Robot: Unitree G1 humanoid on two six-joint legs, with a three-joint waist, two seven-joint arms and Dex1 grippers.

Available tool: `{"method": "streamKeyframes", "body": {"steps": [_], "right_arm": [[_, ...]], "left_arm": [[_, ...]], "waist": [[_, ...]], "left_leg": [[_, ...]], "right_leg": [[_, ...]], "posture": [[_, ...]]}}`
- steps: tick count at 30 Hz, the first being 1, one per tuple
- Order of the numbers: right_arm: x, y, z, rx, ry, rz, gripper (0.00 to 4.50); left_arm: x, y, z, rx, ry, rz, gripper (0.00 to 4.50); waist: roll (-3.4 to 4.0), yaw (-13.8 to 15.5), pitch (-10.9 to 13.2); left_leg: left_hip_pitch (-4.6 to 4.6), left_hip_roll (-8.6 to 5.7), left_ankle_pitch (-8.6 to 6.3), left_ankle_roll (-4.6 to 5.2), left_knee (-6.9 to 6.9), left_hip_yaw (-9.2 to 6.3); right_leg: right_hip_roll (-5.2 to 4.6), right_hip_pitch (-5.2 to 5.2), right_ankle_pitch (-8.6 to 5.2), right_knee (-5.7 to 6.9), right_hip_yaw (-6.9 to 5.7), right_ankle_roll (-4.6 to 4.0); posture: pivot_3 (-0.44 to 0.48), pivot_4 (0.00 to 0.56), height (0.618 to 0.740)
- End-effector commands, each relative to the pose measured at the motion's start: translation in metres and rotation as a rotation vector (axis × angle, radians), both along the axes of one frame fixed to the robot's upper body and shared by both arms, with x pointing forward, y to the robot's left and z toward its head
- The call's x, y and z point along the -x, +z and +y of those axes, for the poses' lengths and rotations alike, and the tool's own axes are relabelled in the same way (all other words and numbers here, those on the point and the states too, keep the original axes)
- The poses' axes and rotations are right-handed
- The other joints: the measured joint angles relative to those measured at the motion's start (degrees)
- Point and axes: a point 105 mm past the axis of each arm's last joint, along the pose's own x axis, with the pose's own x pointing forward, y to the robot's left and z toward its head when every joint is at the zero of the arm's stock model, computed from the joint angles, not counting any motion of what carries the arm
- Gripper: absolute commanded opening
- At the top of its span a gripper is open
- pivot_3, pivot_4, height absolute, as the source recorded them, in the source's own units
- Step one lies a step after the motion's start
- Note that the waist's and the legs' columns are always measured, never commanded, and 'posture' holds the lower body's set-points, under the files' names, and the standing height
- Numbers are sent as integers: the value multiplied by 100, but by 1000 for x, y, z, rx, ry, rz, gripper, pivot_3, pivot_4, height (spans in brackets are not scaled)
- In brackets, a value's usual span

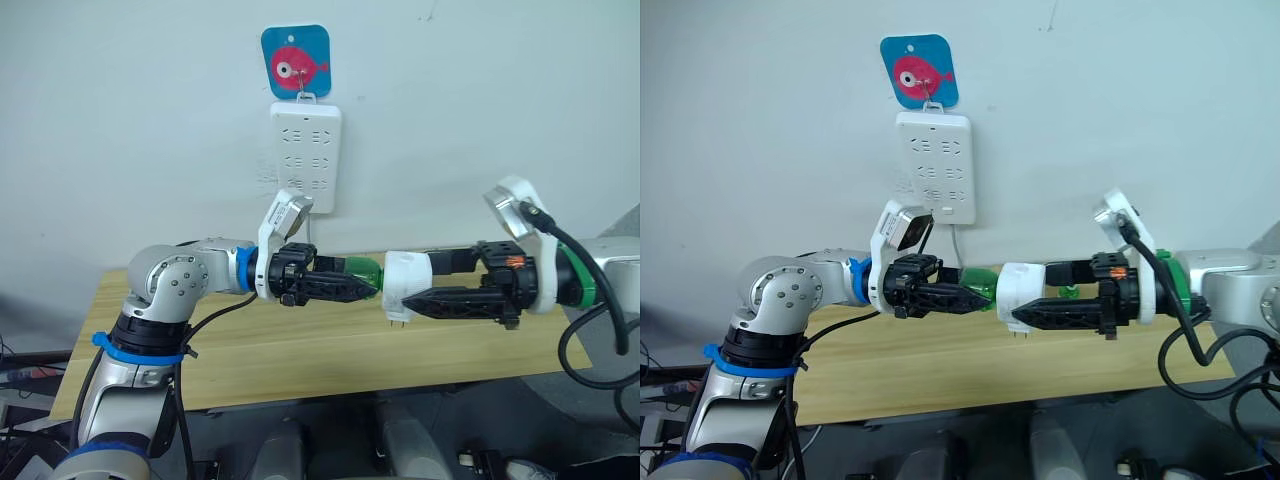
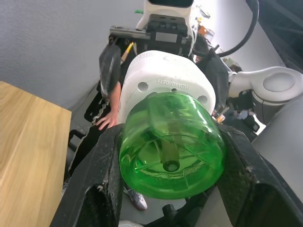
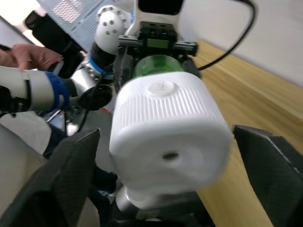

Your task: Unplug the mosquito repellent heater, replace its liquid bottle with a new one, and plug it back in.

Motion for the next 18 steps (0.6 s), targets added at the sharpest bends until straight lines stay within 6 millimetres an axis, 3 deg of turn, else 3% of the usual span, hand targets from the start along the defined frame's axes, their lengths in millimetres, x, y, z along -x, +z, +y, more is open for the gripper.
{"method": "streamKeyframes", "body": {"steps": [1,4,7,12,16,18], "right_arm": [[-1,10,-23,-23,-76,-21,4500],[-11,-10,-36,54,-185,-60,4500],[-10,-33,-26,147,-162,-113,3575],[-14,-47,0,139,-89,-160,1750],[-9,-44,18,80,9,-153,270],[-3,-39,23,49,53,-143,7]], "left_arm": [[-5,10,8,52,39,-9,2224],[-7,14,12,81,42,34,2224],[-6,19,12,100,29,56,2224],[1,23,10,93,-37,81,2224],[1,24,9,94,-40,88,2224],[0,24,9,95,-33,90,2224]], "waist": [[-1,9,0],[-3,3,-4],[-1,-9,-6],[1,-45,-9],[1,-58,-10],[1,-52,-10]], "left_leg": [[-1,-1,0,0,0,0],[0,1,0,0,1,2],[2,2,0,0,0,3],[4,6,1,-2,-1,-1],[3,4,2,-3,-1,-5],[3,4,2,-4,0,-9]], "right_leg": [[0,0,0,-1,0,0],[1,0,0,1,1,0],[3,-1,0,2,2,1],[8,-2,0,4,2,1],[4,0,0,3,-1,0],[3,0,0,3,-3,0]], "posture": [[-179,133,730],[-186,135,730],[-195,137,730],[-198,137,730],[-191,138,730],[-186,138,730]]}}
